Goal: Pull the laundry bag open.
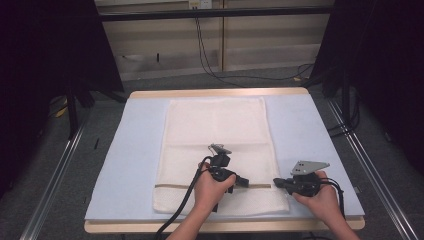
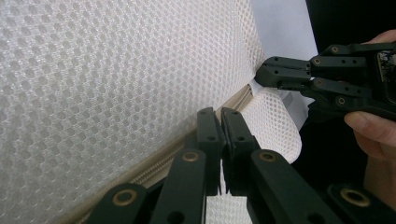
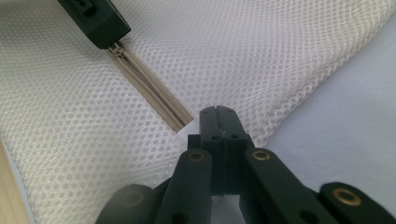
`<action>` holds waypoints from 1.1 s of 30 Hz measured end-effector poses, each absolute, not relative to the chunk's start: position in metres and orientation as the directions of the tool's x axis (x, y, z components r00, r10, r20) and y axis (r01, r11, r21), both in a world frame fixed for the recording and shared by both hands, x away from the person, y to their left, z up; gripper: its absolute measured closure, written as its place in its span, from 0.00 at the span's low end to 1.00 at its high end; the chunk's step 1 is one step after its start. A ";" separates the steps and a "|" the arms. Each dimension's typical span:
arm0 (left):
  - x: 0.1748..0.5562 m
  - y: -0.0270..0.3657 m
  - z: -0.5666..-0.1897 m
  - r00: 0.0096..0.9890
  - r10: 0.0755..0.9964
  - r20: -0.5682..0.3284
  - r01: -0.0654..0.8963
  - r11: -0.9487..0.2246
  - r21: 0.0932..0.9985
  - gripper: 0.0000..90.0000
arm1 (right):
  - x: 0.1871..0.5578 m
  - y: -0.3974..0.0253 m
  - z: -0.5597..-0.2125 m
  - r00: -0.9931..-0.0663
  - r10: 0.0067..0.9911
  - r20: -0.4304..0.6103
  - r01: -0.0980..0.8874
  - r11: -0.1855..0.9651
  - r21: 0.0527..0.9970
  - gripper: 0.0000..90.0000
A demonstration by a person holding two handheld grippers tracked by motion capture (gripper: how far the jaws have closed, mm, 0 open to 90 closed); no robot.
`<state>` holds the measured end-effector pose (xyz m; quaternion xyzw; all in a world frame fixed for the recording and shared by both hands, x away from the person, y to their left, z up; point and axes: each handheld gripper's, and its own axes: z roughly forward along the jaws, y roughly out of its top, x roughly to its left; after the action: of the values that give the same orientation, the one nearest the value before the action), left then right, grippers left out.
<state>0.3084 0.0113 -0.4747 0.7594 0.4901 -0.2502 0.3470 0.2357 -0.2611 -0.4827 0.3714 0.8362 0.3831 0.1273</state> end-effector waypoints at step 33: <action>0.310 0.030 -0.473 0.387 0.579 -0.718 0.921 -0.270 0.280 0.97 | 0.236 -0.261 -0.483 -0.692 0.719 0.072 0.524 0.430 0.735 1.00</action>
<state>0.3100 0.0298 -0.4734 0.7574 0.4951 -0.2474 0.3464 0.2358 -0.2612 -0.4828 0.3715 0.8361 0.3831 0.1272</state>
